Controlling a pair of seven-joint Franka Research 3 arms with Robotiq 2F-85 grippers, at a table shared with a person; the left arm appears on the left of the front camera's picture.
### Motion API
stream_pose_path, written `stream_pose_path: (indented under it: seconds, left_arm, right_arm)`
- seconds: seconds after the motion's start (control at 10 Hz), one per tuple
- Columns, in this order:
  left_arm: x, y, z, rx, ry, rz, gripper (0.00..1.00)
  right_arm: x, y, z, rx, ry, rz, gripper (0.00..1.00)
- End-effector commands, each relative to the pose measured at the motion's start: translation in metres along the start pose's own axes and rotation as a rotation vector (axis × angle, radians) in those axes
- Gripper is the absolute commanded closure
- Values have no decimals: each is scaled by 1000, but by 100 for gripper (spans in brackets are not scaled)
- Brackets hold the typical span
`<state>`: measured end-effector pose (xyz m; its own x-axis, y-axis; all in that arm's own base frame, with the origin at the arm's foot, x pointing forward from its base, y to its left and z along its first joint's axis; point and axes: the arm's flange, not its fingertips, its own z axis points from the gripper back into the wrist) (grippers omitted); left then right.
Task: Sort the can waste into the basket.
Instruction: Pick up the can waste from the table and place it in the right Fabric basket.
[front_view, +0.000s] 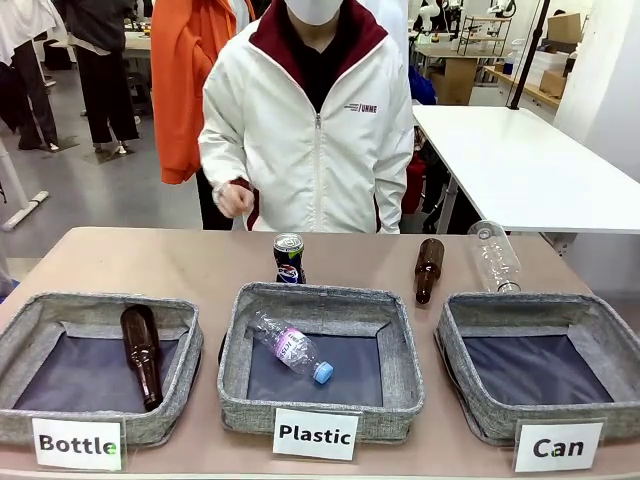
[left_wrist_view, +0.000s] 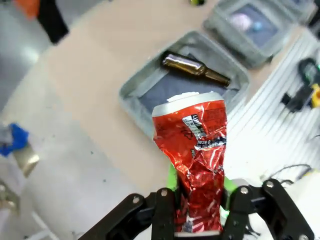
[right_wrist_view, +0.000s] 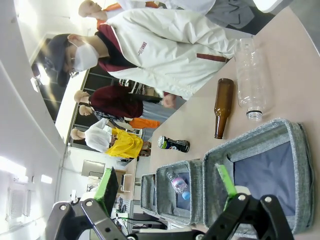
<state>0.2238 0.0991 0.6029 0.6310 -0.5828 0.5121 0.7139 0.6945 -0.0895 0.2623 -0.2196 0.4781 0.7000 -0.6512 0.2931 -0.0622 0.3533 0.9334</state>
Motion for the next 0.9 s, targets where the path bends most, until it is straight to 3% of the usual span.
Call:
stream_pose_path:
  seconds: [0.0,0.2,0.4,0.5,0.6,0.8]
  left_arm:
    - [100,-23,-36,57,92,-196,74]
    - [218,-75,-97,76,84,-461,74]
    - [328,-157,-167,37,24,-725,74]
    - [362,-205,-208,60,5,-841,74]
    - [386,-249,-249,4,34,-956,74]
    - [424,-329,-318,-78,32,-1058,74]
  right_arm:
    - [3,0,-1,24,-16,27,0]
    - [3,0,-1,24,-16,27,0]
    - [3,0,-1,24,-16,27,0]
    - [3,0,-1,24,-16,27,0]
    - [3,0,-1,24,-16,27,0]
    - [3,0,-1,24,-16,27,0]
